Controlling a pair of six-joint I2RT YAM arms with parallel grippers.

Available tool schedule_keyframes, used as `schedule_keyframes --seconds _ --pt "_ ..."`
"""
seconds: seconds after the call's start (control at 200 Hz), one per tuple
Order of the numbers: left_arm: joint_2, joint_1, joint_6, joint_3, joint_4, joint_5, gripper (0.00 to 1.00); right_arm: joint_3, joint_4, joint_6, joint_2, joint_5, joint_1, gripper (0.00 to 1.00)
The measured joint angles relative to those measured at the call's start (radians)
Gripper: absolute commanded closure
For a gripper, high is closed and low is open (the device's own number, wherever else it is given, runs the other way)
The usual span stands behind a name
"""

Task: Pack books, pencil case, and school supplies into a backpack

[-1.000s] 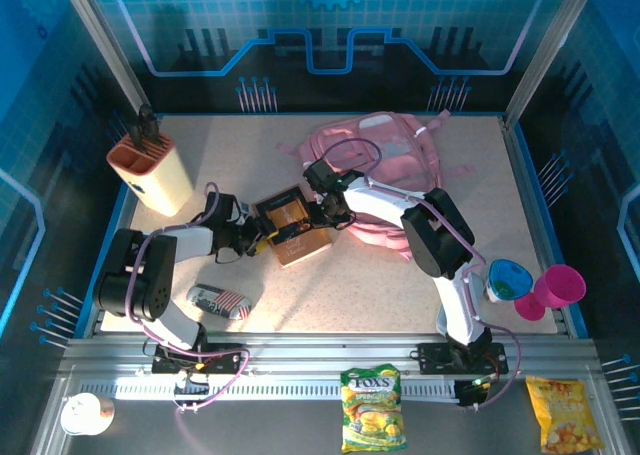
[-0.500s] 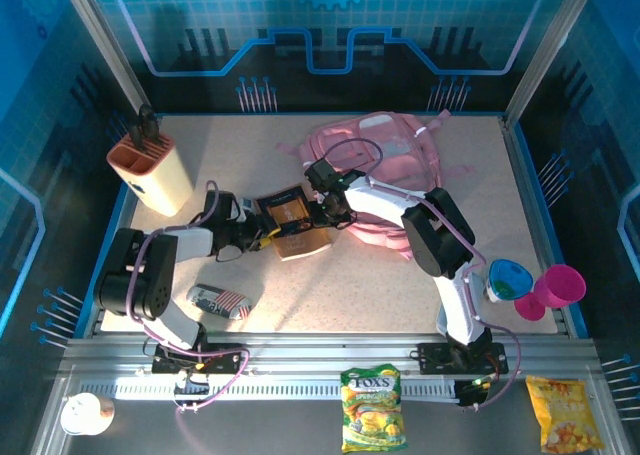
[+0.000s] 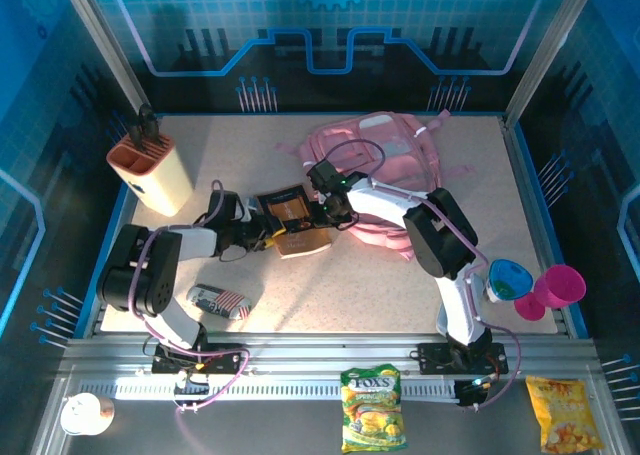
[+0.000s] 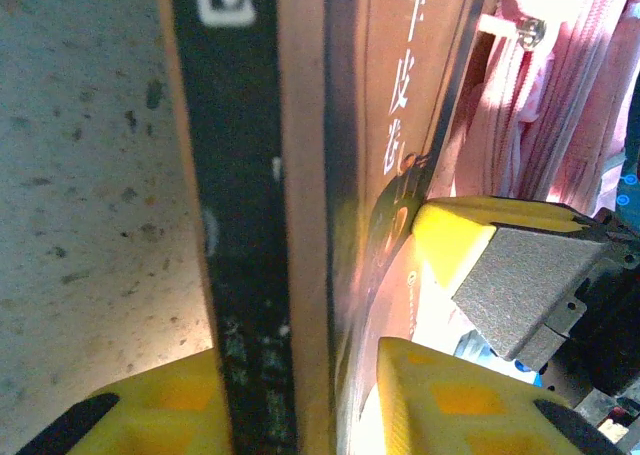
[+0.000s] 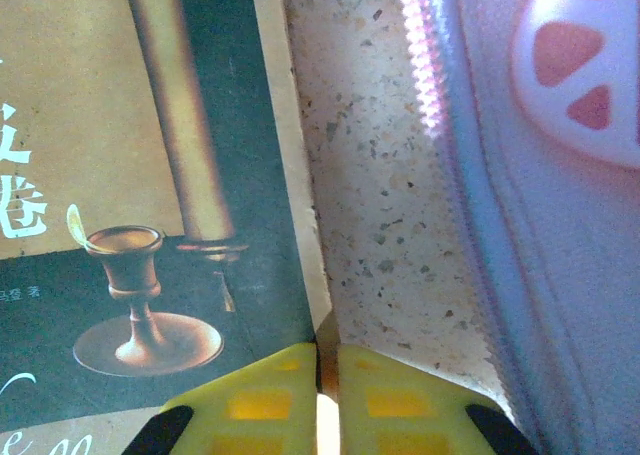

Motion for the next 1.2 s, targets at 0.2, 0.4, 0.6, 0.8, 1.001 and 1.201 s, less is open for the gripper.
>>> schedule_keyframes --seconds 0.2,0.4,0.6,0.8,1.001,1.201 --pt "-0.002 -0.006 -0.001 0.018 -0.005 -0.005 0.85 -0.046 0.050 0.008 -0.028 -0.014 -0.007 0.78" --pt "-0.106 0.002 0.025 0.016 -0.078 -0.069 0.97 -0.158 0.090 0.041 -0.126 -0.032 -0.008 0.56" --pt "-0.286 0.027 0.023 -0.009 -0.088 -0.186 1.00 -0.320 0.203 0.107 -0.324 -0.108 -0.027 0.32" --pt "-0.430 0.027 -0.030 -0.039 -0.034 -0.245 1.00 -0.477 0.420 0.208 -0.496 -0.202 -0.075 0.18" --pt "-0.427 0.011 -0.167 -0.040 0.128 -0.282 1.00 -0.636 0.672 0.412 -0.600 -0.273 -0.133 0.14" --pt "-0.315 -0.044 -0.310 -0.037 0.338 -0.322 1.00 -0.715 0.973 0.661 -0.582 -0.338 -0.142 0.13"
